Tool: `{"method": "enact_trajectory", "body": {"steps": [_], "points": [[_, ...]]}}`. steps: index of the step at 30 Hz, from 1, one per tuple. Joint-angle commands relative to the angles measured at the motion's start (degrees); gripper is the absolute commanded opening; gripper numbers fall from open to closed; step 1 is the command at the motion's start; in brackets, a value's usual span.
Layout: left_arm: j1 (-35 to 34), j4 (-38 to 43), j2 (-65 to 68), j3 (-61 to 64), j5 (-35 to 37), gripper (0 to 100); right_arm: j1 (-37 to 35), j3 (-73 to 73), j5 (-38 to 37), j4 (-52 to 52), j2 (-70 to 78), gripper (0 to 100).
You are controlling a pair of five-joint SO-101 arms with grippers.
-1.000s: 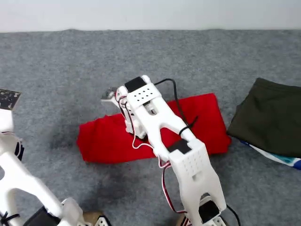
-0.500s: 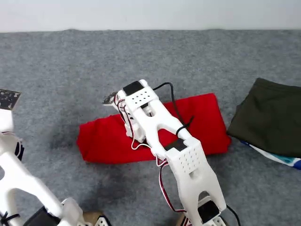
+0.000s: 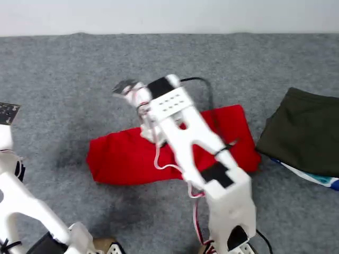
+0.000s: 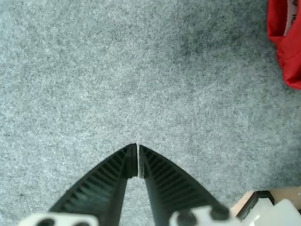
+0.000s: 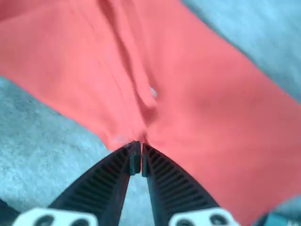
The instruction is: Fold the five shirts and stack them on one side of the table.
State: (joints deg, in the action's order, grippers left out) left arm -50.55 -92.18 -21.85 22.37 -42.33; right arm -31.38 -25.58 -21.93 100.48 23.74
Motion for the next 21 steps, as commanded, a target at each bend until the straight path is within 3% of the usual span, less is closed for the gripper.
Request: {"method": "enact_trajectory", "body": {"steps": [1,6,11,21], "points": [[-0.3,-0.6,-1.9,-0.4,-0.4,2,7.7,5.8,2.5,2.3,-9.1,5.0],[-0.3,-0.6,-1.9,-0.3,-0.4,2,19.2,12.2,3.3,-0.7,-10.6,18.5],[0.0,-0.6,-1.9,-0.3,-0.4,2,27.5,16.0,3.7,-12.0,-10.4,25.0],[0.2,-0.5,-1.8,-0.3,-0.4,2,31.1,20.7,8.0,-21.4,-2.7,29.8]]}}
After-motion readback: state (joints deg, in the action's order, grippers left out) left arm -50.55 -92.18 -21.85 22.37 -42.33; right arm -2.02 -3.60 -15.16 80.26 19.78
